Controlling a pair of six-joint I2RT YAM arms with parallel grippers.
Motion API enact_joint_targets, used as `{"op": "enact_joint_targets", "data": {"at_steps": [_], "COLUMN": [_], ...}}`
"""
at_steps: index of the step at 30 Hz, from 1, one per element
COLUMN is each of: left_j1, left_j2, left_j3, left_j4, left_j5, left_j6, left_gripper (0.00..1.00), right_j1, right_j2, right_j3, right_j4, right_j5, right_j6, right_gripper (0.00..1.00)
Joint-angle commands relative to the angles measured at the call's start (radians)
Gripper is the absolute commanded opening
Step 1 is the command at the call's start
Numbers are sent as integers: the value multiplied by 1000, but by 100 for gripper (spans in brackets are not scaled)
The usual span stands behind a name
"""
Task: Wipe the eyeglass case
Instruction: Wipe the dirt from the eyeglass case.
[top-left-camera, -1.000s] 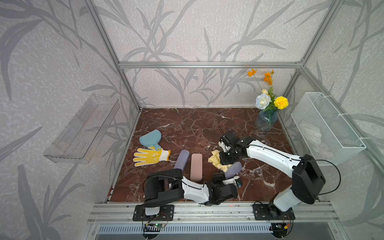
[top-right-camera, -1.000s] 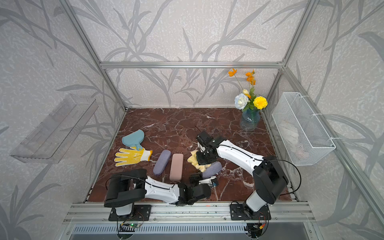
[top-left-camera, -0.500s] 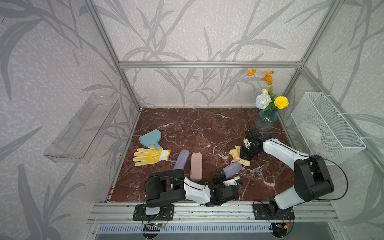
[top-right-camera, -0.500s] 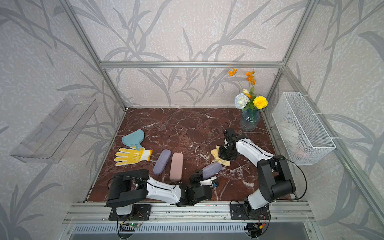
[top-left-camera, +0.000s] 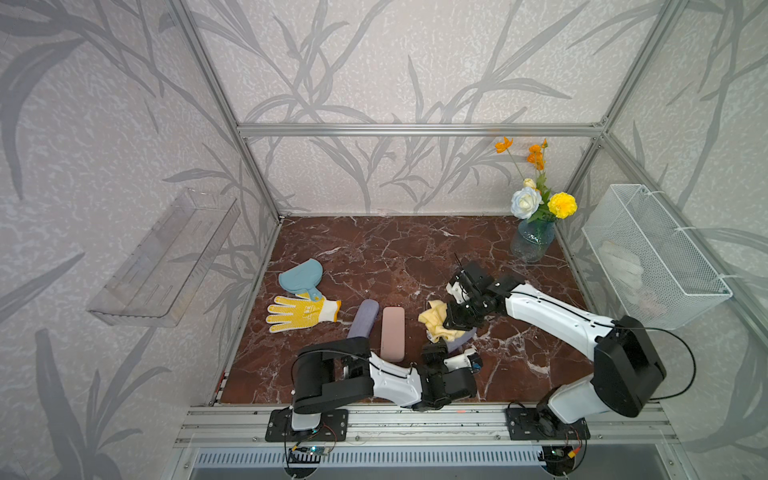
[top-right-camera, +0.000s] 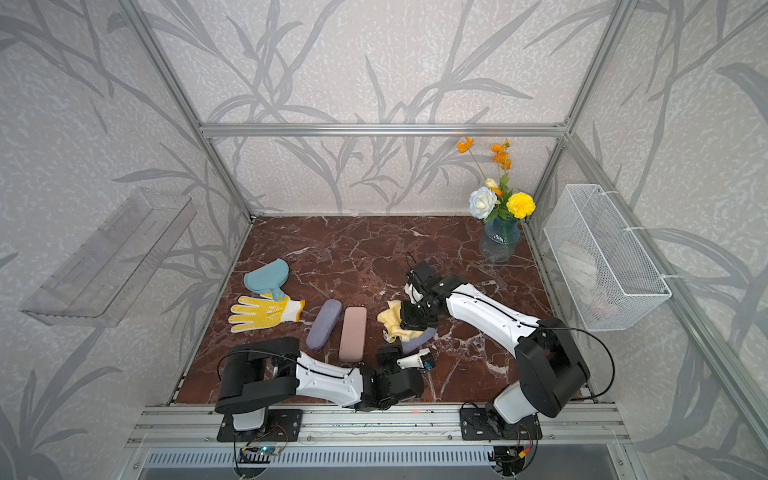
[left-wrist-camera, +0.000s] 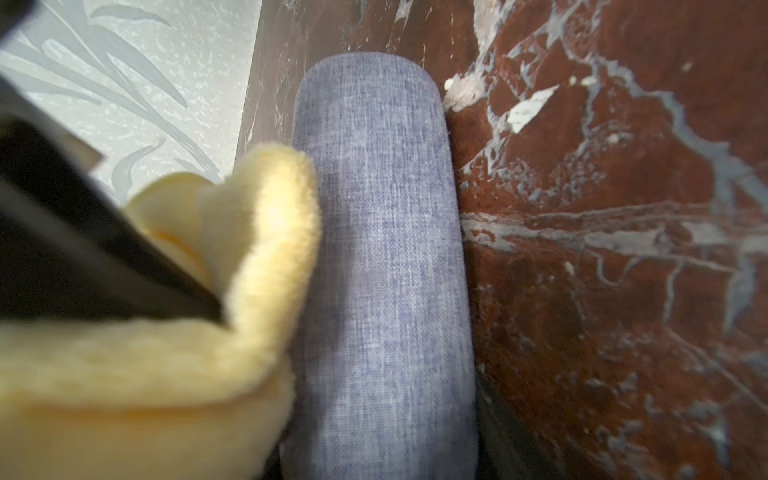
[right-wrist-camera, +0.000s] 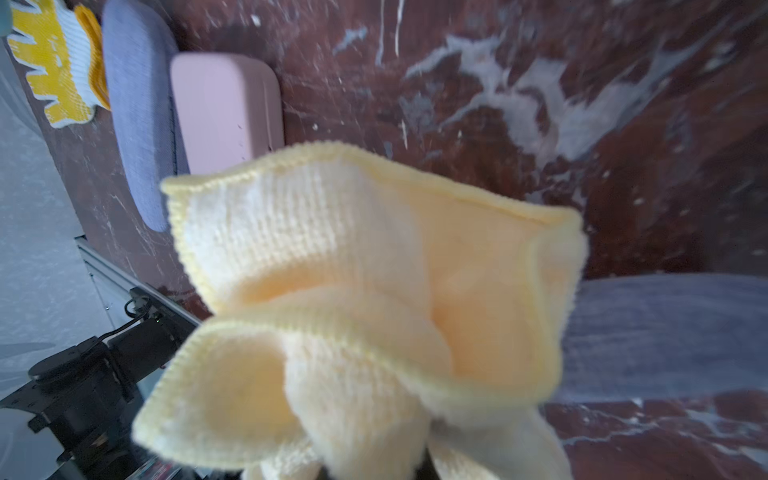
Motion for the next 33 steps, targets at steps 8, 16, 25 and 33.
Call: {"op": "enact_joint_targets", "data": {"at_steps": [8, 16, 25, 33], "left_j1": [14, 17, 19, 20], "left_j2": [22, 20, 24, 24], "left_j3": [7, 4, 10, 7], "left_j4": [-26, -20, -24, -18], "left_j5": [9, 21, 21, 23], "left_j6": [-31, -21, -22, -29], "left_gripper": [12, 12, 12, 12], "right_j1": [-323, -126, 28, -183], "right_j2": [61, -100, -40, 77], "right_j3": [0, 181, 73, -33], "right_j4": [-198, -304, 3, -130], "right_j5": [563, 671, -155, -41], "right_j6": [-223, -239, 10, -177], "right_gripper": [0, 0, 0, 0]}}
